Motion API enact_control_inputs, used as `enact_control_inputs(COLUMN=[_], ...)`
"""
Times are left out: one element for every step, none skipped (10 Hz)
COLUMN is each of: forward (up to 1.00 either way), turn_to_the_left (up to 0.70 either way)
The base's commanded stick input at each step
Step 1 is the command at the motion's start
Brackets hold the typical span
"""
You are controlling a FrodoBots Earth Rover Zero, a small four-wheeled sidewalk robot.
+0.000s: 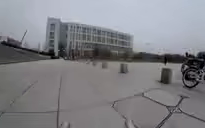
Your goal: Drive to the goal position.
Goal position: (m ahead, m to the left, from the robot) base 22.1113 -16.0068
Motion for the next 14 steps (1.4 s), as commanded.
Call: enact_control_inputs(forward=[1.00, 1.00, 1.00, 1.00, 1.00, 1.00, 1.00, 1.00, 1.00, 1.00, 1.00, 1.00, 1.00, 1.00], turn_to_the_left=[-0.40, -0.40, -0.40, -0.40, -0.40, -0.40, -0.40, -0.39, -0.33, -0.11, 0.00, -0.05, -0.36, -0.40])
